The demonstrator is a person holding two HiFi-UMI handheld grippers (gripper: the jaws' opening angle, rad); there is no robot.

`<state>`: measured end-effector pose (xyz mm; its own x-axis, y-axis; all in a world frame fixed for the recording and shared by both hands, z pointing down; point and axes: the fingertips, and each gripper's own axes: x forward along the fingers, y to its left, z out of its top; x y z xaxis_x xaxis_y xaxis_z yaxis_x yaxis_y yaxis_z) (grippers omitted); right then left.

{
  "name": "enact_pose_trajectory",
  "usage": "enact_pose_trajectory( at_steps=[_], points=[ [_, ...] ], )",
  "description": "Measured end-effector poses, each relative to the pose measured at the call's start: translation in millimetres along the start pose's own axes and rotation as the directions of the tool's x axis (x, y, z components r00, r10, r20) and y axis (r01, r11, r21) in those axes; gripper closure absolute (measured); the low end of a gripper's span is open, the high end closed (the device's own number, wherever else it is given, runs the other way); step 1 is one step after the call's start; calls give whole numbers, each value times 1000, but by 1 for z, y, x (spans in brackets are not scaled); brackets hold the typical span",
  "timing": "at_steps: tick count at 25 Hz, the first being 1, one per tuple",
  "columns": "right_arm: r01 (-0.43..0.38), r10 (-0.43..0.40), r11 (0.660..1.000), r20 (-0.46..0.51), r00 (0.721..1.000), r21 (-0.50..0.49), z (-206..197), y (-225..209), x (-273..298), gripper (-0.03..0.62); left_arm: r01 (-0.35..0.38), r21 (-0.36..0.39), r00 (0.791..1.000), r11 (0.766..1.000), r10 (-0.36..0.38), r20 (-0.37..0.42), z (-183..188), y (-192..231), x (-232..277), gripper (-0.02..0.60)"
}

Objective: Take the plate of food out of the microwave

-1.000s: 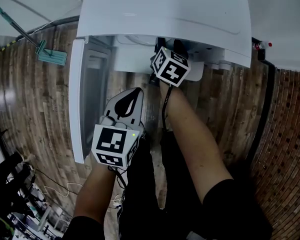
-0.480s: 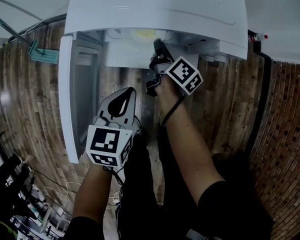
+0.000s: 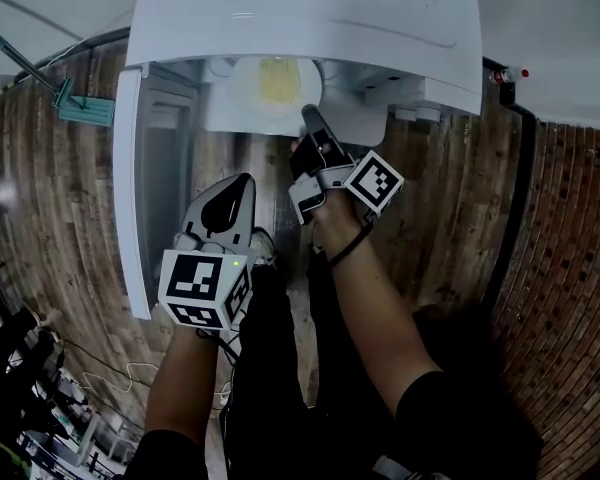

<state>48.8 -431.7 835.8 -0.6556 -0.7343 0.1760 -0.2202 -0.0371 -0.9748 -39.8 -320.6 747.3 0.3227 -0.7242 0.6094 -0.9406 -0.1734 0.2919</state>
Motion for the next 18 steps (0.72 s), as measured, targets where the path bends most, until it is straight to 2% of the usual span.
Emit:
enact_pose_trajectory(
  at_steps=[7, 11, 15, 18],
  points=[
    [10, -16, 987, 38, 999, 157, 2, 32, -68, 569, -4, -25, 999, 1000, 5, 43, 31, -18, -21, 581],
    [56, -65, 980, 44, 997, 189, 3, 65, -113, 569, -3, -36, 999, 999, 4, 51, 61, -32, -47, 581],
    [123, -135, 970, 43, 990, 211, -6, 110, -167, 569, 9, -110, 1000, 994, -9, 3, 78, -56, -94, 581],
    [121, -136, 967, 52, 989, 222, -4, 155, -180, 569, -5, -156, 1000, 988, 5, 0, 101, -62, -121, 581]
  ],
)
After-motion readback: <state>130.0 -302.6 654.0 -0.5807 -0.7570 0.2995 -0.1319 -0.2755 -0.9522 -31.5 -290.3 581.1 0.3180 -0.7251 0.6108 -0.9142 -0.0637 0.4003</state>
